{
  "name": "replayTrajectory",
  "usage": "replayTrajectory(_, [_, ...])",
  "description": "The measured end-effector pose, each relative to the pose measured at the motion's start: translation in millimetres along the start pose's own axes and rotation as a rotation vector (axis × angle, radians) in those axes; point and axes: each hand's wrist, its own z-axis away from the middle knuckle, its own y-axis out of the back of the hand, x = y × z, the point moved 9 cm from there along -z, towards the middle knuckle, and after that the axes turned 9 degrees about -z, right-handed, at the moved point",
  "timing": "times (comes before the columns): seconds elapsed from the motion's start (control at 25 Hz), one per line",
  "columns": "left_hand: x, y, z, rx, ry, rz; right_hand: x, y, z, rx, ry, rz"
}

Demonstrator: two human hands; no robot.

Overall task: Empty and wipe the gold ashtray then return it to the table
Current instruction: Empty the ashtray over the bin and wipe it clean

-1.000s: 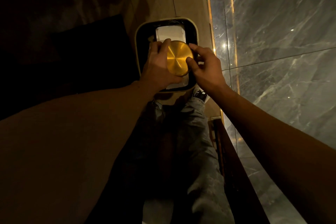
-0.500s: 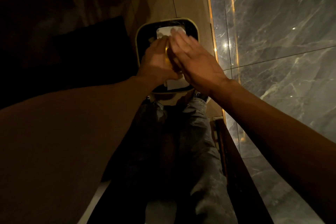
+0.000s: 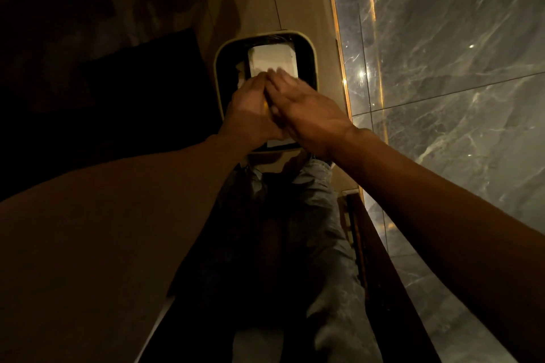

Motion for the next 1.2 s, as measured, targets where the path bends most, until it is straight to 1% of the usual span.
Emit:
replayTrajectory(0.08, [-5,3,0,0.033,0.032,0.041,-9,30,-1,0.191,-0.028,-0.046])
replayTrajectory(0.12, [-8,6,0,0.048,0.044,0.068,-5,33,1,0.239,-0.044,-0.047])
replayTrajectory(0.16, [-11,10,1,0.057,0.050,0.086,1,28,1,0.218,-0.063,-0.057])
replayTrajectory(0.24, [-16,10,5,0.044,0.046,0.072,7,1,5,0.016,-0.068,-0.031])
replayTrajectory(0.28, [-17,8,7,0.036,0.036,0.067,6,-4,6,-0.025,-0.050,-0.012])
replayTrajectory(0.32, [-16,7,7,0.035,0.030,0.070,2,2,5,0.029,-0.019,0.005])
replayTrajectory(0.36, [-14,7,8,0.039,0.031,0.070,-2,14,4,0.129,-0.012,0.002])
replayTrajectory(0.4, [-13,6,7,0.036,0.039,0.065,-3,22,3,0.197,-0.033,-0.018])
replayTrajectory(0.44, [-13,6,6,0.035,0.047,0.064,-1,21,2,0.194,-0.044,-0.034])
replayTrajectory(0.52, [-13,2,5,0.041,0.060,0.067,2,1,2,0.021,-0.039,-0.038])
replayTrajectory(0.56, [-11,1,6,0.041,0.063,0.070,3,-3,5,-0.017,-0.034,-0.027])
replayTrajectory(0.6, [-10,1,6,0.050,0.062,0.074,1,1,5,0.026,-0.018,-0.023])
replayTrajectory(0.68, [-9,4,4,0.058,0.055,0.090,-7,25,6,0.227,-0.018,-0.049])
replayTrajectory(0.72, [-7,5,3,0.056,0.044,0.093,-8,25,5,0.227,-0.020,-0.042])
replayTrajectory(0.76, [-5,5,2,0.053,0.024,0.089,-8,15,3,0.143,-0.018,-0.006])
replayTrajectory(0.8, [-4,4,3,0.050,0.015,0.085,-2,0,2,0.008,-0.045,0.029])
replayTrajectory(0.84, [-4,4,4,0.056,0.023,0.089,5,-9,3,-0.080,-0.071,0.032])
replayTrajectory(0.88, [-5,4,5,0.061,0.043,0.094,8,-10,2,-0.087,-0.095,-0.024])
replayTrajectory(1.04, [-1,3,1,0.036,0.039,0.069,32,17,10,0.230,-0.282,-0.589])
replayTrajectory(1.12, [3,2,1,-0.009,0.043,0.071,48,17,20,0.319,-0.348,-0.781])
replayTrajectory(1.2, [2,0,3,-0.045,0.100,0.128,58,18,24,0.363,-0.410,-0.962])
